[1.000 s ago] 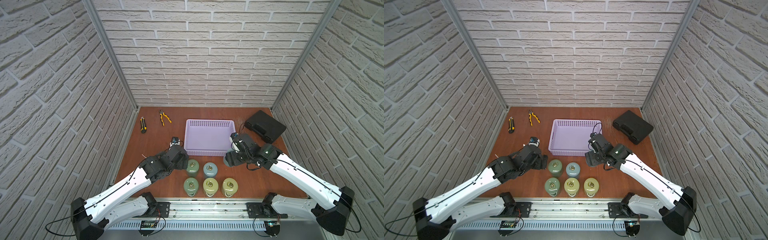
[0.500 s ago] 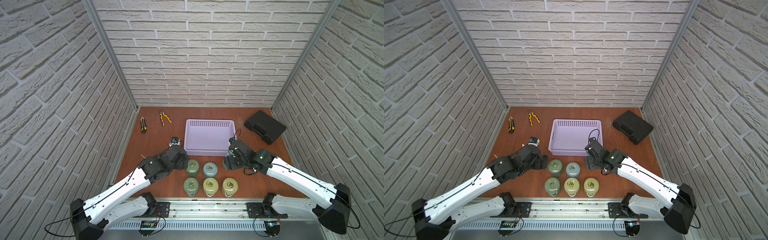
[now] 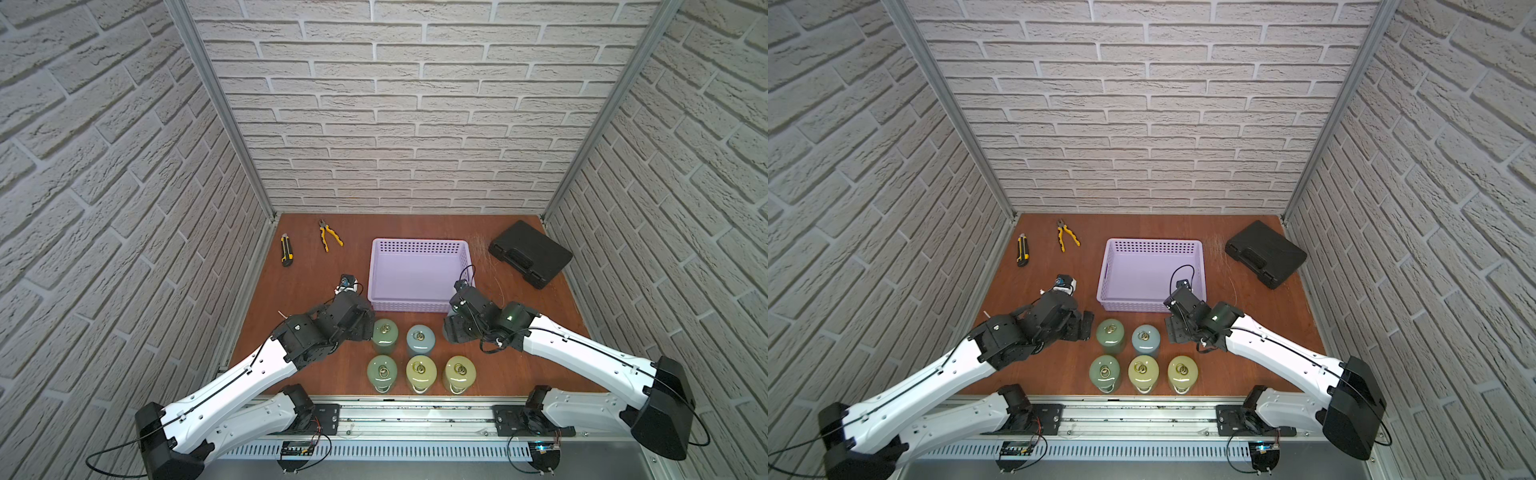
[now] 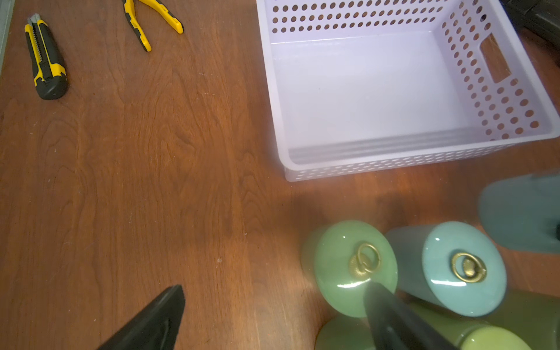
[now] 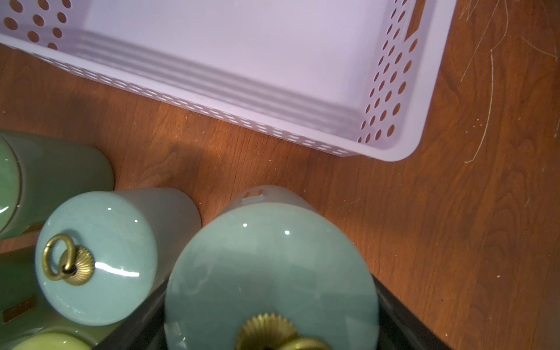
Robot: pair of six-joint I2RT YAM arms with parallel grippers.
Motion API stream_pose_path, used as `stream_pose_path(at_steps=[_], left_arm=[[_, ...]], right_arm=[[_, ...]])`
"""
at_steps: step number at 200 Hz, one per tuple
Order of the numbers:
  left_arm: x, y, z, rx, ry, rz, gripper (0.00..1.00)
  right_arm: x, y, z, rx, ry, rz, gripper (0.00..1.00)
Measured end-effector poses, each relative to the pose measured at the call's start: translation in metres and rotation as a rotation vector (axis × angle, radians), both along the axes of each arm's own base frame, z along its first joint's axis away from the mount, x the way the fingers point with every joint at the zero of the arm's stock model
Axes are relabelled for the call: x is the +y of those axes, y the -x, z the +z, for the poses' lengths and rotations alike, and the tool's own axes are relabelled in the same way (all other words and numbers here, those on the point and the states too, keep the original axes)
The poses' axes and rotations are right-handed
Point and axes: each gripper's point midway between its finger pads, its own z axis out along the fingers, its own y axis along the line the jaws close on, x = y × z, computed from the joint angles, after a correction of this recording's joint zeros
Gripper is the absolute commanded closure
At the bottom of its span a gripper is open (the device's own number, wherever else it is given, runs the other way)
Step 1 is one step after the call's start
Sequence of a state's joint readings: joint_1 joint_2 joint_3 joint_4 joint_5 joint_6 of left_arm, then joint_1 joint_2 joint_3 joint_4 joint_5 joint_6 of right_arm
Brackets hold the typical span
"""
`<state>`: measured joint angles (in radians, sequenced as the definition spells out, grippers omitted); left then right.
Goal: Take the tea canister out of the basket
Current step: Place the tea canister at the center of the board.
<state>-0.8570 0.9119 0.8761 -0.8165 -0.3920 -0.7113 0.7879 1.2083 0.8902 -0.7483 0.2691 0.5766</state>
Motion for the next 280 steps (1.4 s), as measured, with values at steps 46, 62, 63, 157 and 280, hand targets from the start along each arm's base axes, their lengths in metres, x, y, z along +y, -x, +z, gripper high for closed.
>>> stream_pose_path(at_steps=[46,62,63,157,280], left_arm=[[0.001,0.0,0.001,-0.004,0.005,0.005,0.02],[0.002,0.0,0.001,-0.004,0.008,0.008,0.02],[0.002,0.0,0.001,-0.004,0.008,0.009,0.02],[0.003,-0.001,0.002,-0.003,0.01,0.017,0.02],[0.006,-0.003,0.002,-0.003,0.011,0.031,0.02]], right_arm=[[0.005,-0.001,-0.012,0.017,0.007,-0.006,0.57],[0.006,-0.002,-0.014,0.02,0.009,-0.006,0.57],[0.006,-0.002,-0.014,0.019,0.009,-0.006,0.57],[0.008,-0.002,-0.032,0.047,0.024,-0.024,0.57],[0.006,0.002,-0.044,0.071,0.034,-0.03,0.54]])
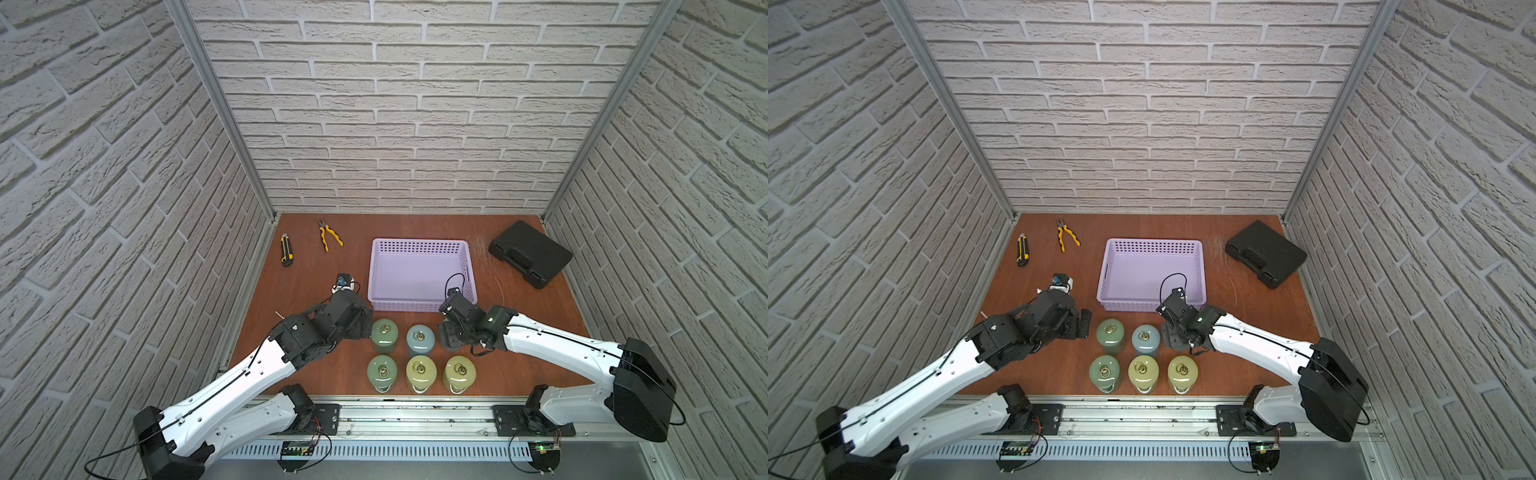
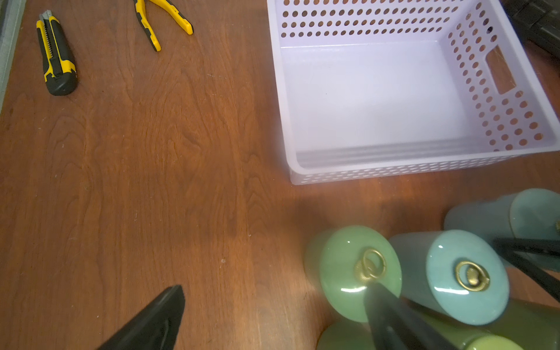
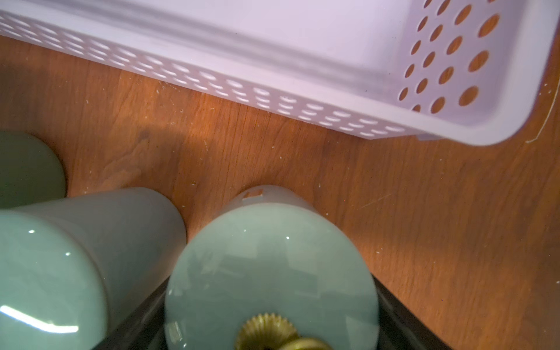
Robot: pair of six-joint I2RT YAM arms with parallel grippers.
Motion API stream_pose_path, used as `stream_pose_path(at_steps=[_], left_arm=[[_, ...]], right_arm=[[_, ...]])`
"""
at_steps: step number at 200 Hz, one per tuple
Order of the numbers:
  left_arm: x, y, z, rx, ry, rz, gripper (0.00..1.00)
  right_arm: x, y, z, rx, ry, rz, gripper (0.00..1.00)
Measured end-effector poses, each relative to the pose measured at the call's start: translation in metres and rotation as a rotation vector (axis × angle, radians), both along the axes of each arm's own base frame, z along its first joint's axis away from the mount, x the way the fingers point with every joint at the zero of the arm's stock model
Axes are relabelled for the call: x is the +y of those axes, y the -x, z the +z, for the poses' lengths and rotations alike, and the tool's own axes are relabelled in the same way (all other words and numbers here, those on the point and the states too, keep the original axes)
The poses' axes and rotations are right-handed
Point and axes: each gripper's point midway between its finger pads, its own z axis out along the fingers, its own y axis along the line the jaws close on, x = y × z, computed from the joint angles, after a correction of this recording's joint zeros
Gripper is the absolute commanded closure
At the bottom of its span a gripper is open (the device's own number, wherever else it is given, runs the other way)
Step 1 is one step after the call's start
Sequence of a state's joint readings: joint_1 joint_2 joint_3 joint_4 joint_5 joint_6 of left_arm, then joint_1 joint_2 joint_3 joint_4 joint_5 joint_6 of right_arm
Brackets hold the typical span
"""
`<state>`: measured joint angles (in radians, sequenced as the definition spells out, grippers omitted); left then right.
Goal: Take the tea canister out of the basket
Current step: Place the tea canister at the center of the board.
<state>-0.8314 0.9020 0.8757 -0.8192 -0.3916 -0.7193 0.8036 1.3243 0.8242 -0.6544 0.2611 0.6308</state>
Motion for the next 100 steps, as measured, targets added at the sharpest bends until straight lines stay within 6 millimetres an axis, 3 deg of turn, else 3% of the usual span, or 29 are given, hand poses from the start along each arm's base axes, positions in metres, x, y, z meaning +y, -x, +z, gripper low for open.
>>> stream_pose_path(at_steps=[28,61,100], left_arm=[[0.0,0.0,0.0,0.0,0.0,0.0,0.02],[0.0004,-0.0001,0.0006,-0.002,0.002,0.001,0.02],[0.0007,0.0,0.0001,-0.002,0.002,0.002,0.02]], right_arm=[[0.0003,0.0003,-0.0015,0.005,0.0,-0.005,0.44],[0.0004,0.0004,-0.0014,0.005,-0.002,-0.01,0.19],[0.0003,0.0003,-0.0013,0.004,-0.006,-0.019,0.03]])
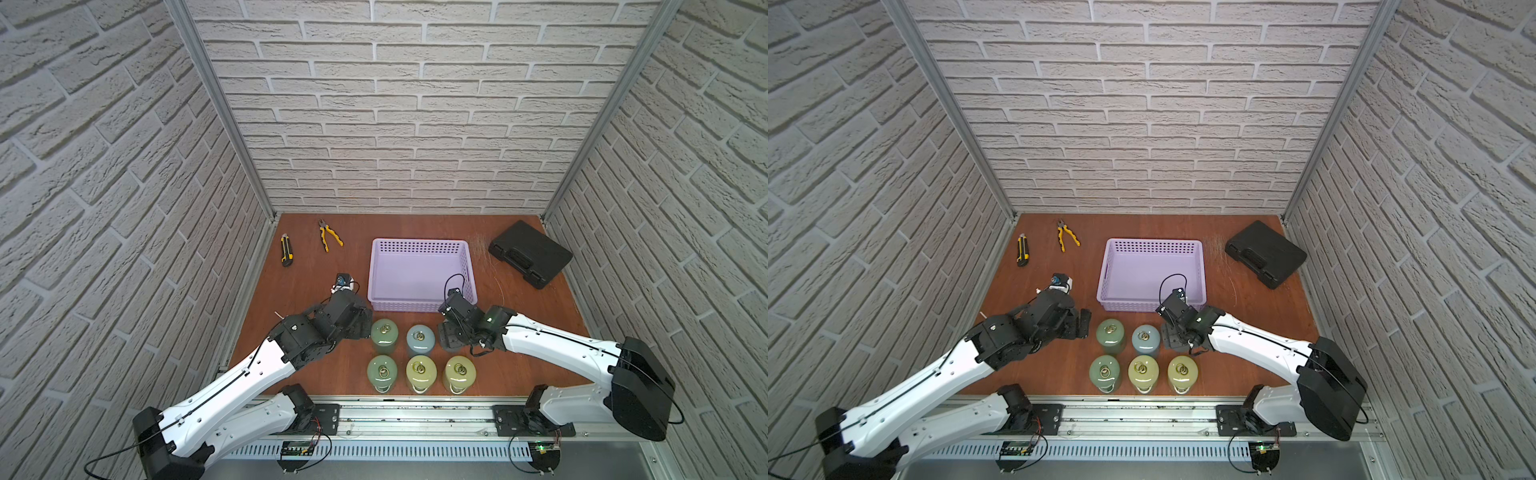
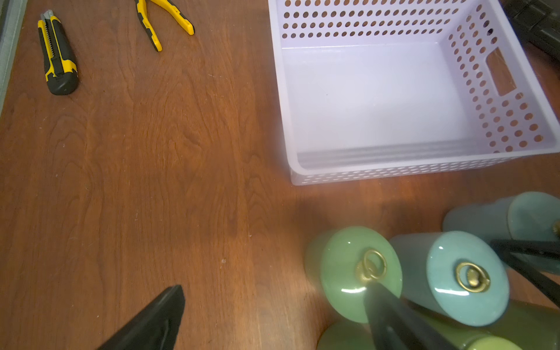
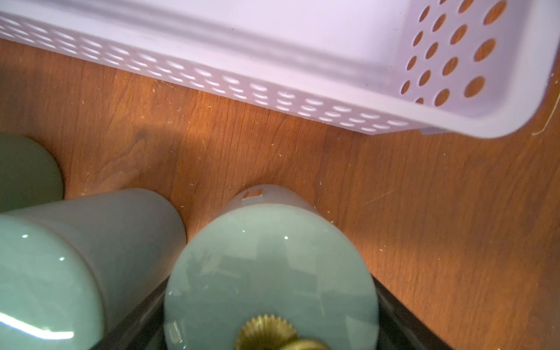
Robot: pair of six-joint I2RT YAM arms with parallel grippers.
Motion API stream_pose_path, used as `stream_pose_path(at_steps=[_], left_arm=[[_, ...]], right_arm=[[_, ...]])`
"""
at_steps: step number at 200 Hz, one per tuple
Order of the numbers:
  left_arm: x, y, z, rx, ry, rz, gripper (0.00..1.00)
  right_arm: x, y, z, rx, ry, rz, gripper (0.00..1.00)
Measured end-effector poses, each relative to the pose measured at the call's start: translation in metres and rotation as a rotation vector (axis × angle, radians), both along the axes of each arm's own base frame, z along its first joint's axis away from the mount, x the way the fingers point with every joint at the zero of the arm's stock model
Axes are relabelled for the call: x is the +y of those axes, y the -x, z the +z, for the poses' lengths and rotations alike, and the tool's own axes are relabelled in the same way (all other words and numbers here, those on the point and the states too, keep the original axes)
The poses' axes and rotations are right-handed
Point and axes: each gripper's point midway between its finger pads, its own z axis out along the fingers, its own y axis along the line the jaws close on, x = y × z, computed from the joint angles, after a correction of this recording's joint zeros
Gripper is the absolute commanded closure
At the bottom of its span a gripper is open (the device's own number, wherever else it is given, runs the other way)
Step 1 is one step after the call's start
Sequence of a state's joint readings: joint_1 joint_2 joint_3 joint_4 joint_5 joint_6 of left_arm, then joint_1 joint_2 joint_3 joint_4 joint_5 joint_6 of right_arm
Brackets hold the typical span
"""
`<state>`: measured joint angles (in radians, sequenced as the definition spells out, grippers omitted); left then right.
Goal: Take the tea canister out of the basket
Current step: Place the tea canister at the center of the board.
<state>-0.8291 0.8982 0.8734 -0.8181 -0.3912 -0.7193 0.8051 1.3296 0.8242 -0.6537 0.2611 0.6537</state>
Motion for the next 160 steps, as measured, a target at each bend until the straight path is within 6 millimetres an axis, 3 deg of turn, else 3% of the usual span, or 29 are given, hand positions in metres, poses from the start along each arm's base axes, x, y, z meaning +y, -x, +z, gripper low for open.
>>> stream_pose_path(at_steps=[96,160], left_arm=[[0.0,0.0,-0.003,-0.001,0.0,0.0,0.02],[-0.002,-0.007,0.001,-0.045,-0.015,-0.02,0.02]], right_arm=[[-0.001,-0.001,0.021,-0.047,-0.04,-0.008,0.0],[0.003,-0.017,0.08,-0.172,-0.087,-0.01,0.0]])
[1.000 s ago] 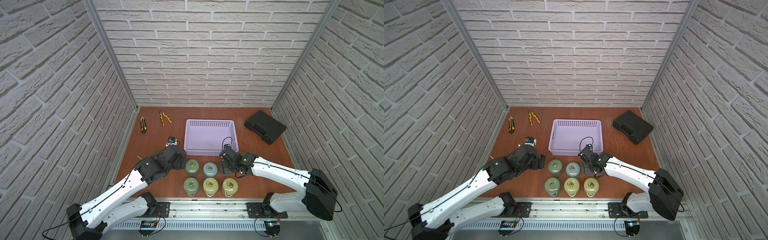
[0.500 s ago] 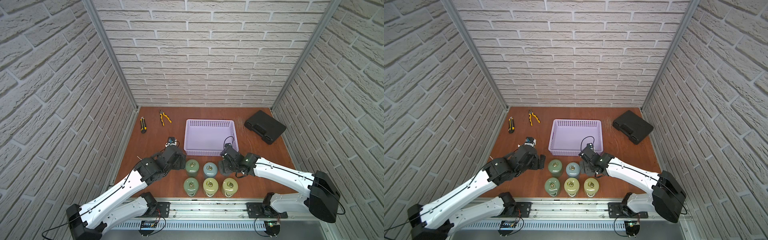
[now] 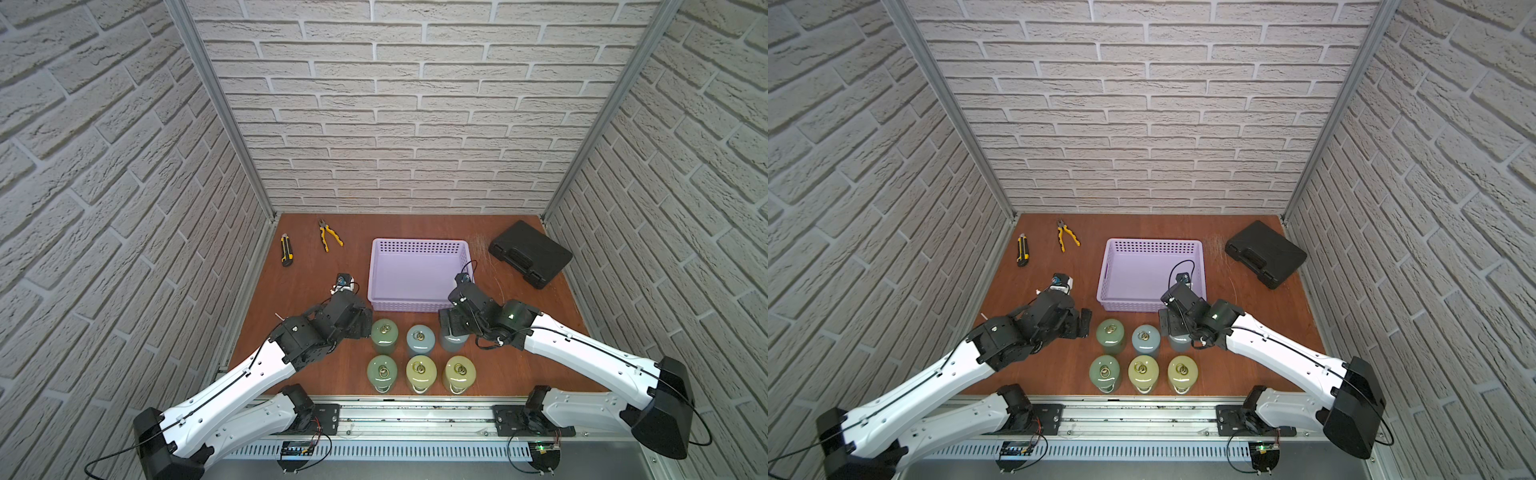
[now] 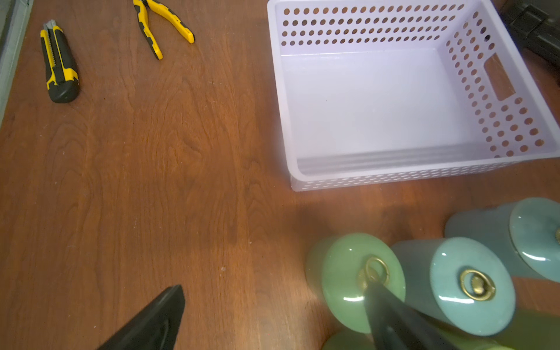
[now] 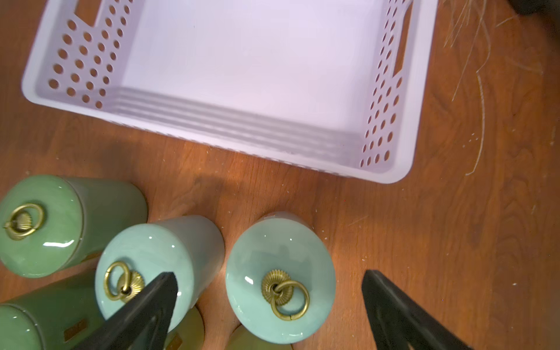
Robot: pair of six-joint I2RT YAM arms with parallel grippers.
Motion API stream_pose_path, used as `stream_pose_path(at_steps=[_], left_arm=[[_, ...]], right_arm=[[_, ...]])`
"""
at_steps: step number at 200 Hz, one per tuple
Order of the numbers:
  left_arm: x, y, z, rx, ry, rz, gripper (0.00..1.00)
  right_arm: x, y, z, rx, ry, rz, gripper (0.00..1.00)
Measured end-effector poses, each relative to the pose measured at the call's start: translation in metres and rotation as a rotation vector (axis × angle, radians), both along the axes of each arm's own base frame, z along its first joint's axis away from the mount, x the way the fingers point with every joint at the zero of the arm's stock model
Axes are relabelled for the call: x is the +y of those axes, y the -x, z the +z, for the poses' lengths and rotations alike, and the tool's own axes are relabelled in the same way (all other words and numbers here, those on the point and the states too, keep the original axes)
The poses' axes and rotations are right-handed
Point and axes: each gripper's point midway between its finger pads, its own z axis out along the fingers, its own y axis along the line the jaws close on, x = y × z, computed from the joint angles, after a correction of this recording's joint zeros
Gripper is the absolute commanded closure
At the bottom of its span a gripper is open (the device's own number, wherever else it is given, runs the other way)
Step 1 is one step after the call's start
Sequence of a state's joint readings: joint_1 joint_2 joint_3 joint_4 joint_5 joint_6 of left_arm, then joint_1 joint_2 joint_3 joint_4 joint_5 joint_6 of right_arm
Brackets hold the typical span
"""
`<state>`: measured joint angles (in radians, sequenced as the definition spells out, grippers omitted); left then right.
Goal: Take the tea canister out of the basket
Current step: Place the tea canister at the center of the board, then reset both arms
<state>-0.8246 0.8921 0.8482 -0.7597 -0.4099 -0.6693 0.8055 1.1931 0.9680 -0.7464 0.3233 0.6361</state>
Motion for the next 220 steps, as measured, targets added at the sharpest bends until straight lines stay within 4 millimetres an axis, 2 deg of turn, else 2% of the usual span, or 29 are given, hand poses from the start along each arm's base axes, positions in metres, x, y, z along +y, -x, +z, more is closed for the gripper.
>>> stream_pose_path(at_steps=[61,95,131,175,220], left_arm=[[0.003,-0.025,0.023,-0.161,-0.127,-0.079,0.02],[0.021,-0.039,0.03,-0.199,-0.194,-0.055,0.02],[0.051,-0.049,0.045,-0.246,-0.225,0.002,0.02],[0.093,-0.056,0.061,-0.294,-0.248,0.088,0.02],[0.126,-0.065,0.05,-0.278,-0.252,0.14,0.02]], right_arm=[[-0.02,-0.016,0.045,-0.171,0.088,-0.002,0.0],[-0.041,-0.022,0.066,-0.255,0.157,-0.011,0.0],[-0.079,-0.03,0.084,-0.313,0.215,-0.069,0.01],[-0.129,-0.032,0.085,-0.33,0.281,-0.149,0.01],[-0.157,-0.035,0.068,-0.294,0.3,-0.22,0.01]])
